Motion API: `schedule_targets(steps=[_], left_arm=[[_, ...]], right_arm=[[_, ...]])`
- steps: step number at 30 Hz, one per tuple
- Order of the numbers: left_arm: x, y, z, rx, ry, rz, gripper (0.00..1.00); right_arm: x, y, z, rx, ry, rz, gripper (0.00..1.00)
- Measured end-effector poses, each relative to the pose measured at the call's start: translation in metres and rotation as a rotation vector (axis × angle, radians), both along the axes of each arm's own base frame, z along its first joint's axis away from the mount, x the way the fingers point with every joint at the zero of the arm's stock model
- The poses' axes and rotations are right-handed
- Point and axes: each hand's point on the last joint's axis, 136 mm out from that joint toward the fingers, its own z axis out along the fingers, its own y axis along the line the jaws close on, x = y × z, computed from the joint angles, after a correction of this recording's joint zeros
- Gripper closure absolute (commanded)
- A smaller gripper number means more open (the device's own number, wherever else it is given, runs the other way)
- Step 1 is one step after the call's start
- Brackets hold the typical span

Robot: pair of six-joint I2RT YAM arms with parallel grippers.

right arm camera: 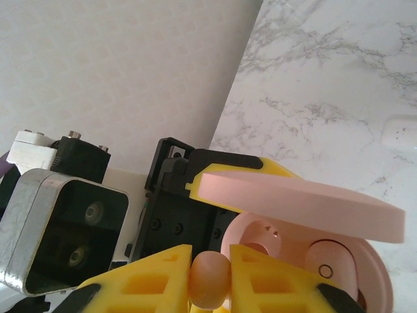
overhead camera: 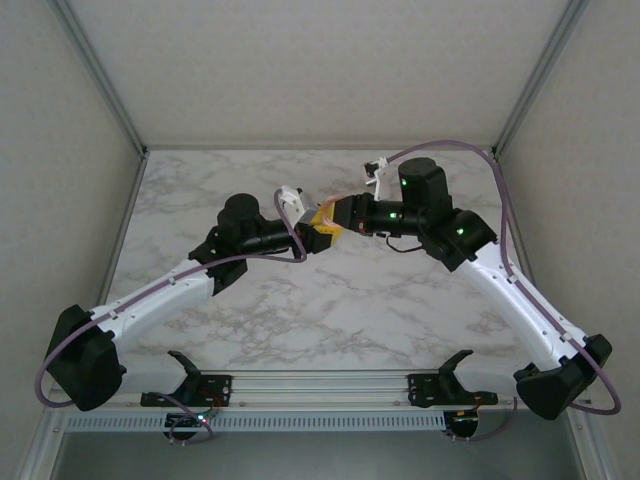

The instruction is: Insert the wireless bluetooth earbuds into the charging case

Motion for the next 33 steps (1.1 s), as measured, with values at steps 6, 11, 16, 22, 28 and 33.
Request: schedule_targets(steps=[6, 11, 16, 22, 28, 33], left_arm=[[-0.001, 0.0, 0.0, 0.001, 0.001, -0.002, 0.84], [-0.001, -0.001, 0.0, 0.001, 0.002, -0.004, 0.84], [-0.002, -0.001, -0.001, 0.003, 0.004, -0.002, 0.84], [0.0, 0.0, -0.003, 0.011, 0.012, 0.007, 0.84], [0.0, 0.0, -0.003, 0.01, 0.016, 0.008, 0.84], [-0.001, -0.001, -0.003, 0.01, 0.016, 0.006, 0.84]], right_arm=[[0.002, 0.0, -0.001, -0.009, -0.009, -0.015, 0.8], [0.007, -0.002, -0.002, -0.021, -0.019, -0.047, 0.8], [0.01, -0.001, -0.005, -0.029, -0.014, -0.054, 0.79], [0.01, 0.001, -0.007, -0.033, -0.011, -0.049, 0.78], [0.009, 0.001, -0.008, -0.038, -0.008, -0.046, 0.75], [0.007, 0.0, -0.008, -0.051, -0.004, -0.042, 0.71]])
